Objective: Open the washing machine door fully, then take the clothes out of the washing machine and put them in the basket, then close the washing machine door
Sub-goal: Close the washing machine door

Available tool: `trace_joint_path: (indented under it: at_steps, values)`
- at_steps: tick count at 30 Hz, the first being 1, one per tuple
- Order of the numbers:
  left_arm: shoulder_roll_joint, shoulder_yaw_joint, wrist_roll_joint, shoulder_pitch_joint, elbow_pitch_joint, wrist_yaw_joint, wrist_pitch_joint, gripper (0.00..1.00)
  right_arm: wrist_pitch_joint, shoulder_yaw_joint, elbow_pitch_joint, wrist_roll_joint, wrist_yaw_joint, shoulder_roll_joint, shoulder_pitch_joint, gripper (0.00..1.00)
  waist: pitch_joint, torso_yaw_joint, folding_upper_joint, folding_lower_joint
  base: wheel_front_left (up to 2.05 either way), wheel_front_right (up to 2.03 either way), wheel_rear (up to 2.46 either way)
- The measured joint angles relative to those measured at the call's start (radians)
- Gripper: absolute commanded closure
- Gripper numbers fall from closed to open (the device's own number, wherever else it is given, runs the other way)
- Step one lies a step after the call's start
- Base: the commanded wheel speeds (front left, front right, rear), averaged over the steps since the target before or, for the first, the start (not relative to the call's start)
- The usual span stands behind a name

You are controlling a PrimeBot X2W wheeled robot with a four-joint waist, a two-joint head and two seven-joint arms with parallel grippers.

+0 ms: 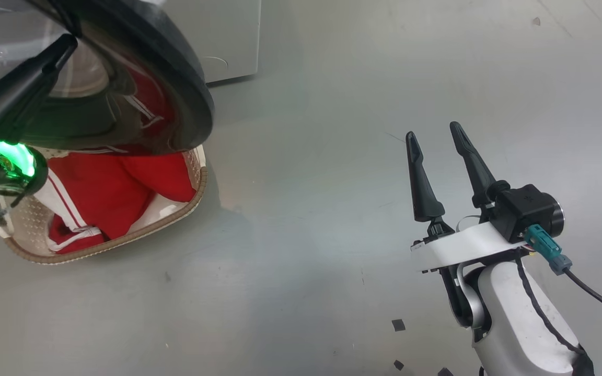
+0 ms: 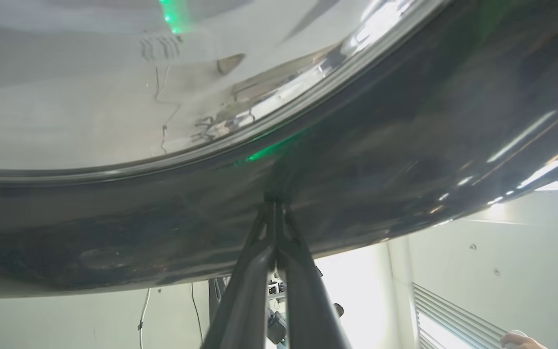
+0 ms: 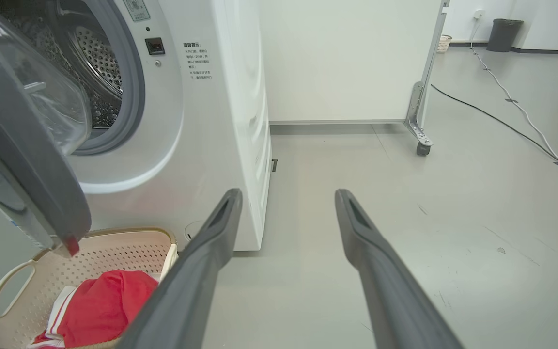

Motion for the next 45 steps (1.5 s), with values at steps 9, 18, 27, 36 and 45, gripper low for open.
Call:
trace_joint_path:
  at_steps: [9,18,27,36,45]
  values:
    - [-0.043,-0.018,0.053,-0.127,0.091,0.004,-0.066,1.00,0.000,0.004,-0.012,0.007,-0.009,0.000,-0.012,0.00,0.033,-0.025,0.0000,0.0000,0.00,0.00,0.00]
    - [-0.066,-0.031,0.098,-0.241,0.210,0.003,-0.118,1.00,0.000,0.013,-0.011,0.016,-0.011,0.001,-0.017,0.00,0.039,-0.035,0.0000,0.0000,0.00,0.00,0.00]
    - [-0.074,-0.035,0.119,-0.288,0.307,-0.004,-0.148,1.00,0.000,0.029,-0.007,0.016,-0.017,0.002,-0.025,0.00,0.033,-0.048,0.0000,0.0000,0.00,0.00,0.00]
    - [-0.101,-0.064,0.119,-0.286,0.360,-0.042,-0.120,1.00,0.000,0.000,0.001,0.016,-0.018,0.002,-0.027,0.00,0.012,-0.032,0.0000,0.0000,0.00,0.00,0.00]
    - [-0.126,-0.041,0.117,-0.179,0.380,-0.065,-0.110,1.00,0.000,-0.018,0.012,0.015,-0.026,0.002,-0.027,0.00,-0.022,0.017,0.0000,0.0000,0.00,0.00,0.00]
